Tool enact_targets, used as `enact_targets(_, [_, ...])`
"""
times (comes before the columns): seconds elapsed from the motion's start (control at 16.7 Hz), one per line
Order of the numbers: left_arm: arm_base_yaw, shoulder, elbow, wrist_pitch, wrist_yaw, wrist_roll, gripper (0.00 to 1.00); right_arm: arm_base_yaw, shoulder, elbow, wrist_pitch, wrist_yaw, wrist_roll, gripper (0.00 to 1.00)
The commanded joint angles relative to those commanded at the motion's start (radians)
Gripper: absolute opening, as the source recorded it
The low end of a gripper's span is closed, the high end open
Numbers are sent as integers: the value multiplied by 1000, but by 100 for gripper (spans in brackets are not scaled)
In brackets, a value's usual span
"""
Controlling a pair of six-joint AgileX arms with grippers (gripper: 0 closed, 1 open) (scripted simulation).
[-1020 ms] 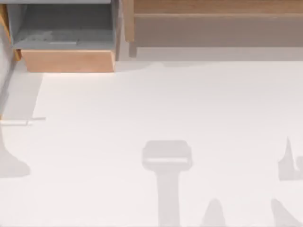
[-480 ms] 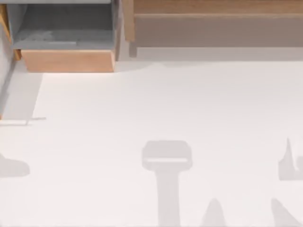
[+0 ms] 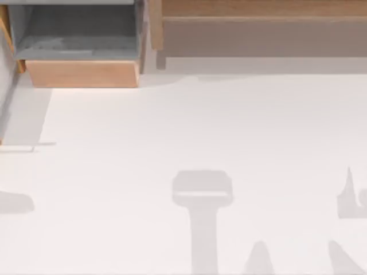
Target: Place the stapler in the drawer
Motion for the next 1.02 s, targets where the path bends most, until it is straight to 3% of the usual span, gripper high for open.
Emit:
enact_targets(0.3, [-20, 25, 32, -29, -15, -5, 0, 0, 0, 0, 0, 0, 0, 100])
enact_targets(0.72, [-117, 100, 214, -130, -118, -9, 0, 0, 0, 0, 0, 0, 0, 100])
enact_targets(1.02, [-118, 102, 214, -135, -118, -10, 0, 0, 0, 0, 0, 0, 0, 100])
